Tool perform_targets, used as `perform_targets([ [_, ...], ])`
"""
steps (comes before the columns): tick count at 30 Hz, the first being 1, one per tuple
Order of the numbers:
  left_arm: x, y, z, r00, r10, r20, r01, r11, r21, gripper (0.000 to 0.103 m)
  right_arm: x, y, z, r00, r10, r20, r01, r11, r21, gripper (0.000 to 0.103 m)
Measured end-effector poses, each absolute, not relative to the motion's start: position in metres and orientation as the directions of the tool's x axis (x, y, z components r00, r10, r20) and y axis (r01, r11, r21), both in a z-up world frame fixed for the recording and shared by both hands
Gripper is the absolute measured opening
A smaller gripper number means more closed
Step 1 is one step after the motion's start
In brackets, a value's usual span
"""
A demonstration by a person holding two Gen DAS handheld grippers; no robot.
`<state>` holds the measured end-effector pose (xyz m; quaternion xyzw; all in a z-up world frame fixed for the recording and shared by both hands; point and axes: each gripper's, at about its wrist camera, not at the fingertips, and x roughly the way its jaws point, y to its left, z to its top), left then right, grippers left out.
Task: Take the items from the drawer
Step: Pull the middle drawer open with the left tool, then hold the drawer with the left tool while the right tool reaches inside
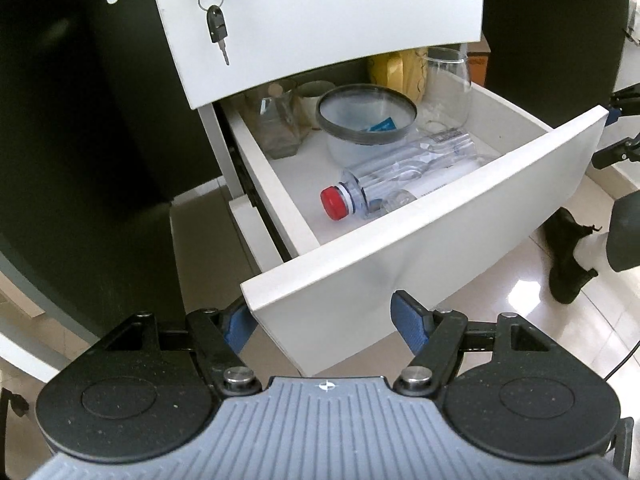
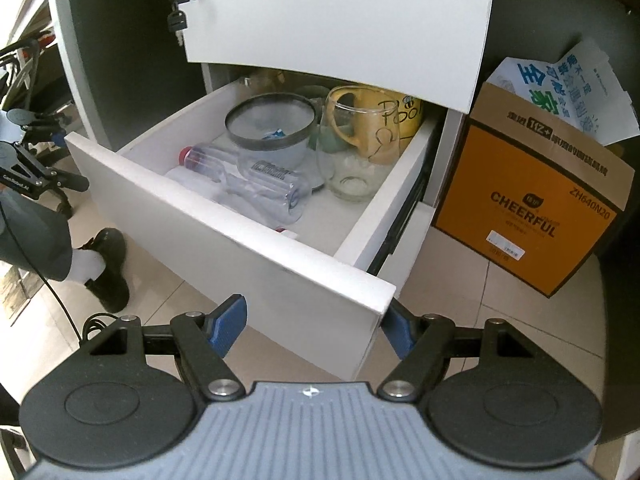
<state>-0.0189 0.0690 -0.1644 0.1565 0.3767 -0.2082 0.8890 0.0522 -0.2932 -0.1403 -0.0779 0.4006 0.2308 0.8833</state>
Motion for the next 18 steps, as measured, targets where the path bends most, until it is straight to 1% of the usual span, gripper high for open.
perform_targets([
  [10, 0.000, 0.077, -0.152, 0.621, -0.256, -0.741, 0.513, 0.847, 0.137, 0.073, 0.034, -0.292, -0.138, 0.547, 0.343, -0.764, -0.485, 0.873, 0.045, 0.079],
  [14, 0.008, 0.080, -0.148, 0.615, -0.260, -0.745, 0.489, 0.866, 0.102, 0.073, 0.029, -0.292, -0.137, 0.530, 0.347, -0.774, -0.496, 0.867, 0.049, 0.080],
  [18, 0.009, 0.082, -0.144, 0.614, -0.247, -0.750, 0.501, 0.856, 0.129, 0.073, 0.026, -0.291, -0.136, 0.518, 0.350, -0.780, -0.505, 0.861, 0.050, 0.080],
])
